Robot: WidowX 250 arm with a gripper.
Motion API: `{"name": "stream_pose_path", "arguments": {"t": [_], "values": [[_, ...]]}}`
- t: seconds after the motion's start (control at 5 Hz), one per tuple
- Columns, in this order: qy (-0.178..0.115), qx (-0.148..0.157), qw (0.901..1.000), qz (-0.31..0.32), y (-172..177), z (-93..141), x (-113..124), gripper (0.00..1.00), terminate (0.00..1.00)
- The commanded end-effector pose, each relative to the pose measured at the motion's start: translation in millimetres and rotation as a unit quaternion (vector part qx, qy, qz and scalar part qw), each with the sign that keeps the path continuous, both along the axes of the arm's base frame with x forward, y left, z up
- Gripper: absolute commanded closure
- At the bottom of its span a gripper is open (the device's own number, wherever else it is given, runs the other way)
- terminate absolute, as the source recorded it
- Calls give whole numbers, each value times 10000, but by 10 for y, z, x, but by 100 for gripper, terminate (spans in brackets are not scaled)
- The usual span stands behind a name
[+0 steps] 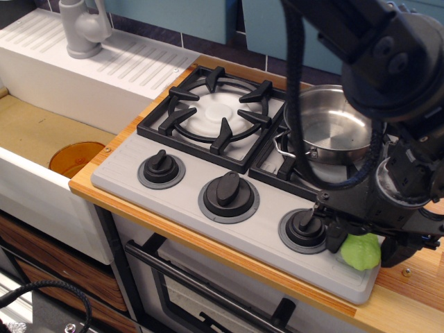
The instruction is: Put cauliflower in pot or pan an put pot or pan on stove
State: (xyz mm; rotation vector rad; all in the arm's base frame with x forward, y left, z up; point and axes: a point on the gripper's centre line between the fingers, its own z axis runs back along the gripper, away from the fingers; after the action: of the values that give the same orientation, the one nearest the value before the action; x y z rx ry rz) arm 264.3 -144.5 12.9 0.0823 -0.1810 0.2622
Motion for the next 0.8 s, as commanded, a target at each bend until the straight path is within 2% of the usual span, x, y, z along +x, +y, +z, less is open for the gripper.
{"name": "stream_pose_path", "arguments": {"t": [0.0, 0.2, 0.4, 0.6], "values": [[33, -46, 9999, 114, 3, 23, 29, 100, 0], [147, -43, 9998, 130, 0, 161, 56, 100, 0], [364, -9, 9993, 119, 34, 397, 127, 100, 0], [559, 44, 9984, 69, 135, 638, 278, 100, 0]]}}
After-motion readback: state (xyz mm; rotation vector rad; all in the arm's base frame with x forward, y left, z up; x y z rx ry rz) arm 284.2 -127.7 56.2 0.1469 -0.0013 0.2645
